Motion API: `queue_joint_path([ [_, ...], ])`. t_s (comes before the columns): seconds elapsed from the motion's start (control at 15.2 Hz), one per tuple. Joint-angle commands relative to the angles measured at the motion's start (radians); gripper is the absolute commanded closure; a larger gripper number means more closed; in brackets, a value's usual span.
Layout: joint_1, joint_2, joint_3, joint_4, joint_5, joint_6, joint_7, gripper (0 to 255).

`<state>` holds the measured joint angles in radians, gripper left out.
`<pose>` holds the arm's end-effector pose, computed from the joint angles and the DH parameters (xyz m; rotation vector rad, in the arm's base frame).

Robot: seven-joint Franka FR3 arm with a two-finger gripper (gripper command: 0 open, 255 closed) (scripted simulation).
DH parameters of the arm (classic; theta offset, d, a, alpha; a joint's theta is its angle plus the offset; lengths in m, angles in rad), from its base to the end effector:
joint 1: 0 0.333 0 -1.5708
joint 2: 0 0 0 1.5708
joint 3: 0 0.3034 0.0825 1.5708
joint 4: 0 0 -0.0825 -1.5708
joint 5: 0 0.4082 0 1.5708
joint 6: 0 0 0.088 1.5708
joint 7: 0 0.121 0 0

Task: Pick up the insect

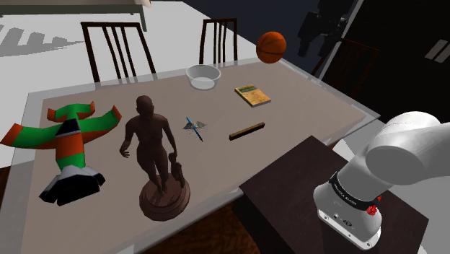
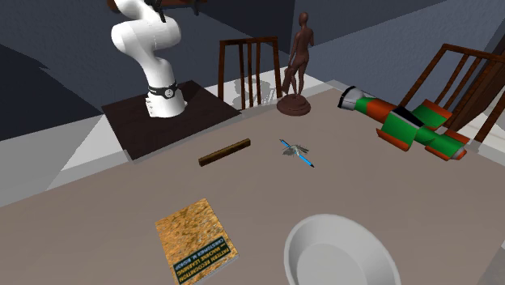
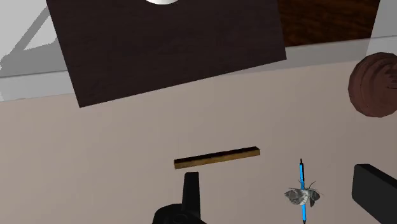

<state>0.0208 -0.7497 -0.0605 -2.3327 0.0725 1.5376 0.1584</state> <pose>0.3453 -0.0087 0.5641 -3.0179 0.2727 0.0817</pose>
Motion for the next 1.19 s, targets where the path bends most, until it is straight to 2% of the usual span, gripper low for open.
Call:
queue_joint_path([
  [0.0,0.000,0.000,0.000,0.000,0.000,0.000,0.000,0],
  [0.53,0.060,0.208,-0.027,-0.060,0.036,0.262,-0.139,0],
  [1.12,0.133,0.512,-0.040,-0.016,0.116,0.510,-0.313,0],
])
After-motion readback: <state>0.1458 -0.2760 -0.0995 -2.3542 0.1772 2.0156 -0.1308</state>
